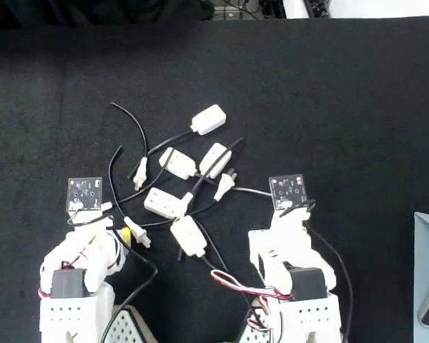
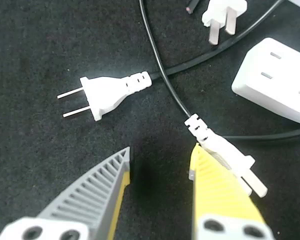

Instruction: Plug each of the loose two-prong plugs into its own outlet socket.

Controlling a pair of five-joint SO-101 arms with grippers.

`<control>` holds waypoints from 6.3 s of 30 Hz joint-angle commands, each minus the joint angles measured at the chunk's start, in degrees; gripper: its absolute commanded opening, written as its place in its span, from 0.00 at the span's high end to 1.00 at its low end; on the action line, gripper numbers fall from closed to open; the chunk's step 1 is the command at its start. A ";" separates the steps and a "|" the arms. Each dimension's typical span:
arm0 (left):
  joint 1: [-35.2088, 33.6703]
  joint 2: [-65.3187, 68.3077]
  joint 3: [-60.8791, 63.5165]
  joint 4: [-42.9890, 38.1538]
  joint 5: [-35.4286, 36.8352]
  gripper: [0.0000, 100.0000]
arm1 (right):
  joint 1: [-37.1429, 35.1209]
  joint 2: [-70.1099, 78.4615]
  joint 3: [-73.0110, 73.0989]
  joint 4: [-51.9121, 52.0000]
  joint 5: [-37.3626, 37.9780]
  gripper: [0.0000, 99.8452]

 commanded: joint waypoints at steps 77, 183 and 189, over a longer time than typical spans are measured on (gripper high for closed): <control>-8.57 -0.26 -3.30 -6.68 -6.33 0.80 | -0.97 -4.44 -6.02 -18.29 0.00 0.98; -11.82 -0.26 -1.54 -6.86 -6.42 0.79 | 10.81 57.71 -27.56 -96.62 47.03 0.99; -11.74 -0.26 -1.54 -6.86 -6.42 0.79 | 8.88 57.71 -27.12 -96.18 58.81 0.99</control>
